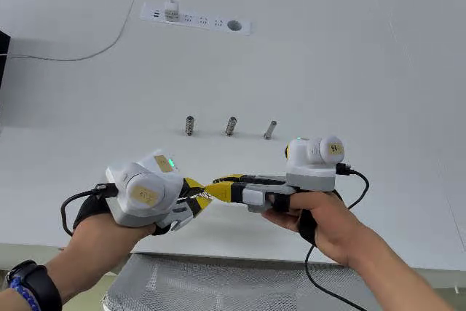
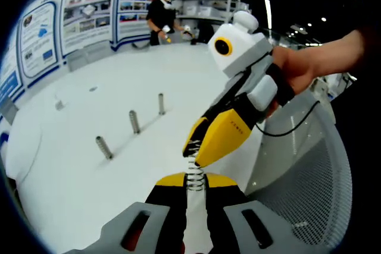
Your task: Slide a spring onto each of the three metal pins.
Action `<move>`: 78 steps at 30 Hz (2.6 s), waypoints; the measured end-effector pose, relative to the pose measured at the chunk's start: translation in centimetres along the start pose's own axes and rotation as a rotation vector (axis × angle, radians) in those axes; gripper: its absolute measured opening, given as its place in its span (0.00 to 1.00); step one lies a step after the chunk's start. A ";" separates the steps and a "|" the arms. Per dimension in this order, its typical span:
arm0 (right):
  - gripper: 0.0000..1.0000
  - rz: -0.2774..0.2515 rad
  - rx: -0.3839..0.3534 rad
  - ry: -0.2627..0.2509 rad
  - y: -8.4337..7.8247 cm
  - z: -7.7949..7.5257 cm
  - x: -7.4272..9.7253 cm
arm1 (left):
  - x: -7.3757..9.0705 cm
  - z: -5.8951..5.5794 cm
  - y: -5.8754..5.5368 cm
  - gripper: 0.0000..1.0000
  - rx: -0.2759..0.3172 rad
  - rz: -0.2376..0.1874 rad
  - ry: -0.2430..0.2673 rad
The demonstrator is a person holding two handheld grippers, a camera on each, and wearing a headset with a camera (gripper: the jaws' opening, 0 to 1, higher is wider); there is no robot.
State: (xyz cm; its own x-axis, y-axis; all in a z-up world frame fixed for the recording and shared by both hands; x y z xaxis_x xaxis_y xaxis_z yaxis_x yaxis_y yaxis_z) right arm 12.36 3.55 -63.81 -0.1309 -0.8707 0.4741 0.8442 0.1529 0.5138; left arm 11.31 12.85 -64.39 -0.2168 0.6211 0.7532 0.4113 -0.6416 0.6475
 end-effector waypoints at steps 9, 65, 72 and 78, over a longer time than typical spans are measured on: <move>0.18 0.031 0.041 -0.021 0.5 0.4 0.0 | 0.0 0.2 0.3 0.10 -0.018 -0.005 -0.010; 0.12 0.471 0.435 -0.021 0.8 1.1 1.3 | 0.1 -1.3 1.9 0.10 -0.177 -0.041 -0.131; 0.12 0.447 0.394 -0.042 0.1 0.7 1.1 | -0.6 -1.3 1.3 0.11 -0.143 -0.034 -0.142; 0.12 0.418 0.333 -0.050 -0.3 0.1 1.5 | -1.2 -1.5 1.1 0.12 -0.099 -0.030 -0.137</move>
State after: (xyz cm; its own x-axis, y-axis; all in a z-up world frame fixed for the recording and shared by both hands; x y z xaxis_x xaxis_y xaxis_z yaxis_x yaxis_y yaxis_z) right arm 11.83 2.23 -63.18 0.1490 -0.6817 0.7163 0.6201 0.6287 0.4693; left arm 10.70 10.77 -64.42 -0.1016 0.6917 0.7150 0.3156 -0.6592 0.6826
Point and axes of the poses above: the centre of the closed fingertips' face, and the gripper's own axes: x roughly backward along the fingers, z roughly to its left, y roughly out of its top, the point moved 6 cm from there along x, roughly backward along the fingers, and after that the axes turned 11 degrees about z, right-handed, at the moved point
